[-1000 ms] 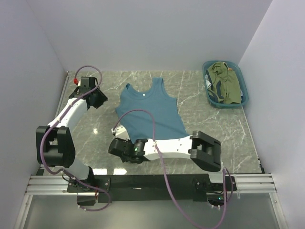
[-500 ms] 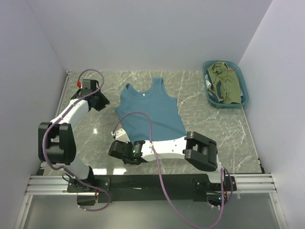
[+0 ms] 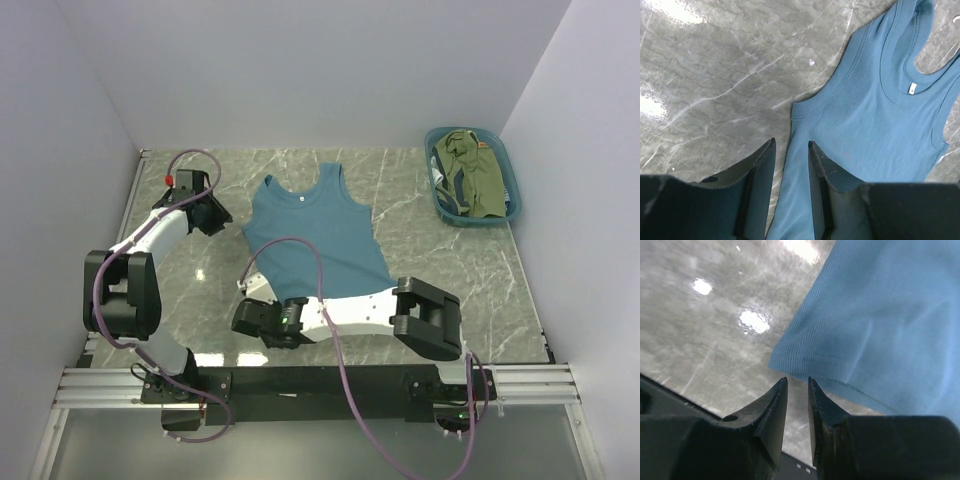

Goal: Fold and stack the tank tops
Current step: Flatten the tank top out

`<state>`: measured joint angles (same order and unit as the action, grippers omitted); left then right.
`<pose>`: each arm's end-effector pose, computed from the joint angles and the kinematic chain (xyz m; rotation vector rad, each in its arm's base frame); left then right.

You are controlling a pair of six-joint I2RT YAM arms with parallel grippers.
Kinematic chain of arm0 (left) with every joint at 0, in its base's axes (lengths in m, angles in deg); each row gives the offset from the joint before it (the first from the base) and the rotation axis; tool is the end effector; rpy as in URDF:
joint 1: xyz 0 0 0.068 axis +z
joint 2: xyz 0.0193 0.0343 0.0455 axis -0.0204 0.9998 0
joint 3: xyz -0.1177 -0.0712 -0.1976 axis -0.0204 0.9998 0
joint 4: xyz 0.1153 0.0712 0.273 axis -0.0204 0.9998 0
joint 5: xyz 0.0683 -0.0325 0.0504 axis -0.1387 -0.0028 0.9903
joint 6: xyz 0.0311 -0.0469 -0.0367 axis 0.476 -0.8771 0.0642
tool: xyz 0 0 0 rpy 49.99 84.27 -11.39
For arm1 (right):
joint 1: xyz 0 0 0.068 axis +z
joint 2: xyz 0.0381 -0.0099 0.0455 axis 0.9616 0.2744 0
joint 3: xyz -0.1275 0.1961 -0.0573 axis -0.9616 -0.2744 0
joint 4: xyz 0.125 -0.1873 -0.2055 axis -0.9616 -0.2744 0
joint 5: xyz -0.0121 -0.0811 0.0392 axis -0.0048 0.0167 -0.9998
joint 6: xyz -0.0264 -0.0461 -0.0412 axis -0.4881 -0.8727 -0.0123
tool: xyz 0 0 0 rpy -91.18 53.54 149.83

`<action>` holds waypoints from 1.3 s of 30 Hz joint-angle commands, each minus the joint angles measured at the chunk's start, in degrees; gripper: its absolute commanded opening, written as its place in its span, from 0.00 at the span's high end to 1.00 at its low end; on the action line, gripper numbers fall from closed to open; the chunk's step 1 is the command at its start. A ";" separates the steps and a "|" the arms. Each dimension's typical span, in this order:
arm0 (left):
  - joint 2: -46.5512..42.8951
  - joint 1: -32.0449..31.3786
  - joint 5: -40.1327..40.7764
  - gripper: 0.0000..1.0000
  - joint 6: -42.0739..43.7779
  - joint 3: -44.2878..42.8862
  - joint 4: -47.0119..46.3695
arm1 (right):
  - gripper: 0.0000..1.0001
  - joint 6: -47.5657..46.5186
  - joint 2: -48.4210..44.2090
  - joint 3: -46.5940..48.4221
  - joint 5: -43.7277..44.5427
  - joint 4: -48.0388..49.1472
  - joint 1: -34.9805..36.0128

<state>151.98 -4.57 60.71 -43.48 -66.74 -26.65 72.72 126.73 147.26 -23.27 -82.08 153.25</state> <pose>0.3942 -0.0250 0.1517 -0.8984 2.3319 -0.4096 0.1018 0.4261 0.0999 -0.8083 2.4298 0.2688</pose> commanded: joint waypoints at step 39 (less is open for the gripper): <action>0.46 0.41 -5.03 0.54 -1.11 5.60 -7.72 | 0.73 1.00 6.39 5.09 -0.77 -0.06 0.10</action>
<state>153.42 -4.24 57.50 -43.90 -62.56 -31.33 72.28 134.27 155.18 -22.49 -82.96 153.29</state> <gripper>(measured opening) 0.448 0.288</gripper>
